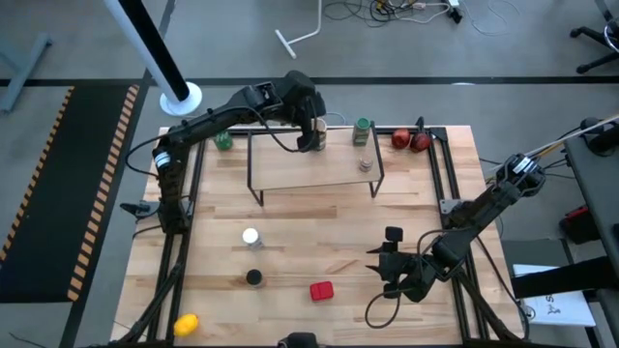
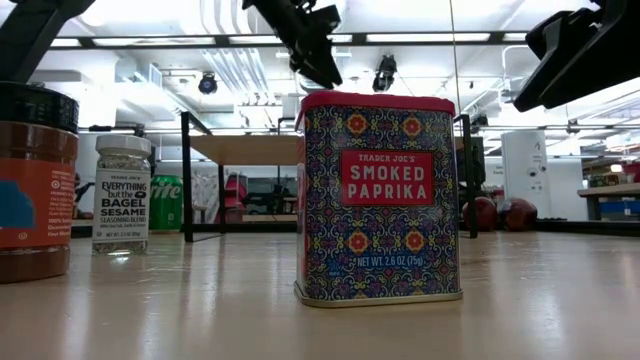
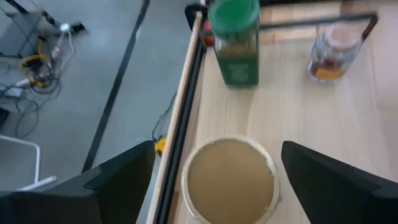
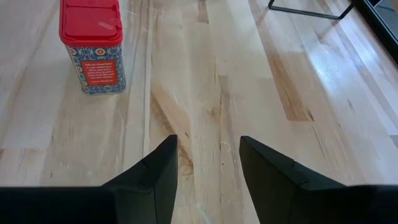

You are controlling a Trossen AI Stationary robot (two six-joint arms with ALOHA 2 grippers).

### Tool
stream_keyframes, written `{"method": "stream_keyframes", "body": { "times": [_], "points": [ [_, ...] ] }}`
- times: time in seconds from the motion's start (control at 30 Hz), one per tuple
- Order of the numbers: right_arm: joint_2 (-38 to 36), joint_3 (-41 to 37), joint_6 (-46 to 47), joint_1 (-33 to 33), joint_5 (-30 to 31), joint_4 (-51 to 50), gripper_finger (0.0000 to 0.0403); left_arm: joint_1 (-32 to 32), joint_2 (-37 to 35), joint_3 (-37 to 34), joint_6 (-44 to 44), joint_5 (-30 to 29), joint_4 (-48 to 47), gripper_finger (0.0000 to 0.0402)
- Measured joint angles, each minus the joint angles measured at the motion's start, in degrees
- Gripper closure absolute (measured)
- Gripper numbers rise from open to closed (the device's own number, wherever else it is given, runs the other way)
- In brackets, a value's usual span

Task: Shelf spices
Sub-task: Put the brown seasoning bottle on the shelf, then put the red seasoning can on the shelf

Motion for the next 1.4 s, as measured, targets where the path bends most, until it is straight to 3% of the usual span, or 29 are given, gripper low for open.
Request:
{"method": "stream_keyframes", "body": {
  "times": [0.17, 0.33, 0.6, 0.97, 1.23, 1.4],
  "points": [
    [0.0, 0.0, 0.0, 0.0, 0.0, 0.0, 0.0256, -1.6, -1.9, 0.0, -0.7, 0.7, 0.5, 0.0064],
    [0.0, 0.0, 0.0, 0.0, 0.4, -0.4, 0.0248, -7.4, -2.8, 0.1, -2.4, 3.4, -1.4, 0.0074],
    [-0.8, 0.0, 1.9, 0.0, 0.5, -3.5, 0.0244, -25.2, -2.8, -3.0, -9.8, 3.5, -3.8, 0.0090],
    [-4.0, 0.0, 4.3, 0.0, 1.2, -4.4, 0.0255, -46.5, -2.7, -13.2, -32.4, 0.2, 3.6, 0.0114],
    [-3.7, -0.1, 4.9, -0.4, 1.0, -3.7, 0.0232, -52.3, -2.7, -21.6, -43.9, -2.1, 17.1, 0.0134],
    [-2.7, -0.1, 3.0, -0.4, -2.6, 3.7, 0.0222, -53.2, -2.7, -26.5, -48.0, -2.1, 20.8, 0.0144]
  ]
}}
